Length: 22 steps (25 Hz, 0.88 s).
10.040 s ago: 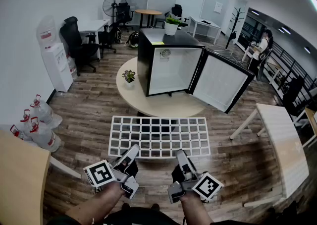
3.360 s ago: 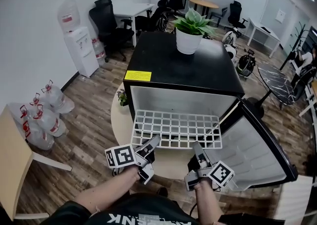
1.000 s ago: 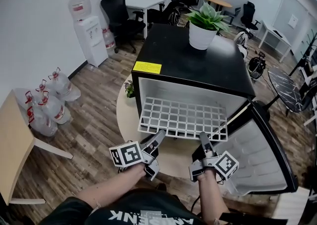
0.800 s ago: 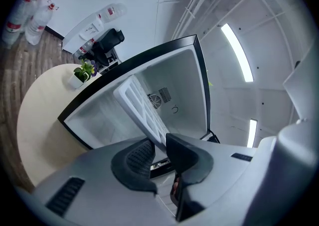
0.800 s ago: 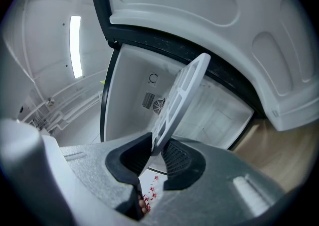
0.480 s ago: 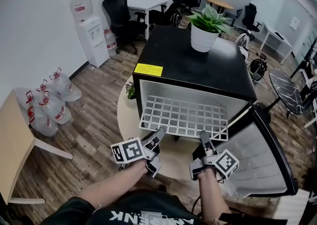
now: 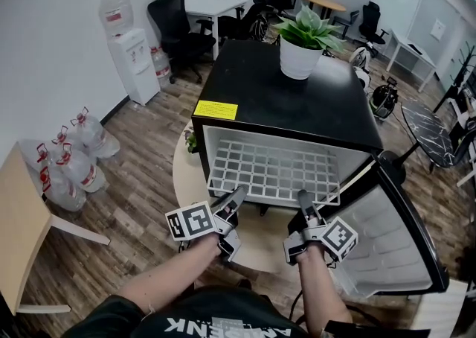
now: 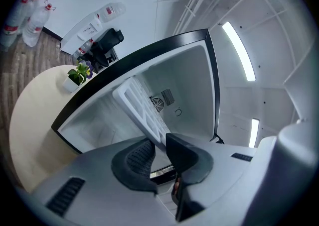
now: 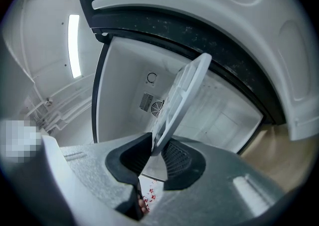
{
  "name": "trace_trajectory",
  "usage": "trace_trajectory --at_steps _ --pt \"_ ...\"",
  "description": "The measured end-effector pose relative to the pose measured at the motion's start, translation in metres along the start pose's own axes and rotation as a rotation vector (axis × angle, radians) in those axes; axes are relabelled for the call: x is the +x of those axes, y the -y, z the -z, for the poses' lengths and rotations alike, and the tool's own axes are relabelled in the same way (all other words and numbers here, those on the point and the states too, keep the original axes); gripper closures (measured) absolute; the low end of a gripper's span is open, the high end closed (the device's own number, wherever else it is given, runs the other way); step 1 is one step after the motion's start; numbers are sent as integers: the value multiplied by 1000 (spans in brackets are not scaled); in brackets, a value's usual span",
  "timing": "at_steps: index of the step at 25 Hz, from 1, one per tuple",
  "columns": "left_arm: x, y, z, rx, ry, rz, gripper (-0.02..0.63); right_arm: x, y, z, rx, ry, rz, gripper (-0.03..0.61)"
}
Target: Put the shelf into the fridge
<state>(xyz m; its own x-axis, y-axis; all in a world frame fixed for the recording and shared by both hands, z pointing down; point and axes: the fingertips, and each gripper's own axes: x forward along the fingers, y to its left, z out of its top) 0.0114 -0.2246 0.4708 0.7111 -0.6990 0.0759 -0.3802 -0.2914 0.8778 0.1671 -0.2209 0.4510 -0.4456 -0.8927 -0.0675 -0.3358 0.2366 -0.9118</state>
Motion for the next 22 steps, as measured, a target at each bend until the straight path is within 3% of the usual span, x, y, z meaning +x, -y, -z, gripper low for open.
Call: trace_trajectory --at_steps 17,19,22 --pt "5 -3 0 -7 -35 11 546 -11 -11 13 1 25 -55 495" --pt "5 -3 0 -4 -35 14 546 -25 3 17 -47 20 33 503" --pt "5 -3 0 -2 -37 17 546 -47 32 11 -235 -8 229 549"
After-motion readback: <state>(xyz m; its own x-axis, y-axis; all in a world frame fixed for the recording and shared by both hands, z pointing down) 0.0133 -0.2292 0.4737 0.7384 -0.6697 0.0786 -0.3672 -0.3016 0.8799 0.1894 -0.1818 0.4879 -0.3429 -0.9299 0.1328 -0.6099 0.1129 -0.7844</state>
